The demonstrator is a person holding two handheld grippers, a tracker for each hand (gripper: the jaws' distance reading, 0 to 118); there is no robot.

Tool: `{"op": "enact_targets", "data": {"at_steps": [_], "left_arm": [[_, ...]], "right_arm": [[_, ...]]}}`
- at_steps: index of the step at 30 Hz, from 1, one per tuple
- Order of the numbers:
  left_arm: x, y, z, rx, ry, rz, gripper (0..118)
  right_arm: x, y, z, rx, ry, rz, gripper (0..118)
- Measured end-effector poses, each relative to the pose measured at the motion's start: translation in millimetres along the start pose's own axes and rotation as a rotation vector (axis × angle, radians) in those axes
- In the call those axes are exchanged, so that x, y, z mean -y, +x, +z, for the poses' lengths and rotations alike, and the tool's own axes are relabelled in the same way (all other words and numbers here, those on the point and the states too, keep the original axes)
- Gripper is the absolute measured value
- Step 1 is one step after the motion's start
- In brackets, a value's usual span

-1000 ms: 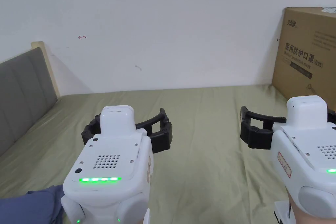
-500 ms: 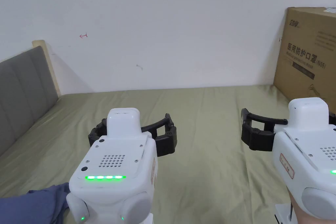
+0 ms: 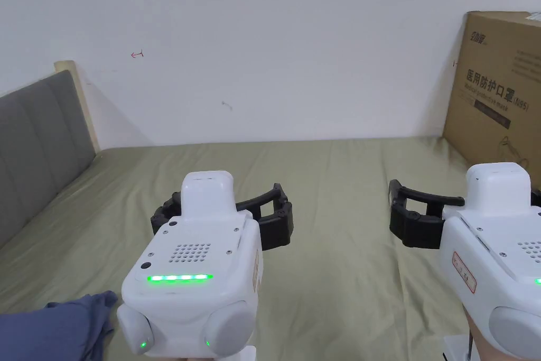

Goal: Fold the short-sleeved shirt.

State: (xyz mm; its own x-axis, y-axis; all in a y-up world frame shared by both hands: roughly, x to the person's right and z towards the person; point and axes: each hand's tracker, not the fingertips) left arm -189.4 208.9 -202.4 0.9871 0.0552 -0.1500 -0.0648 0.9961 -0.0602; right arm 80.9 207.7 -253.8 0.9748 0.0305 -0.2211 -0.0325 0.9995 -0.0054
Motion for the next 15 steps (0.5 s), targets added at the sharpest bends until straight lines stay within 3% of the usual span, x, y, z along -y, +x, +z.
{"op": "enact_targets", "data": {"at_steps": [15], "left_arm": [[-3.3,-7.3,-2.9,-0.058,-0.009,0.069,109]], "right_arm": [[-1.2,0.7,2.3,0.002,0.001,-0.009,118]]}}
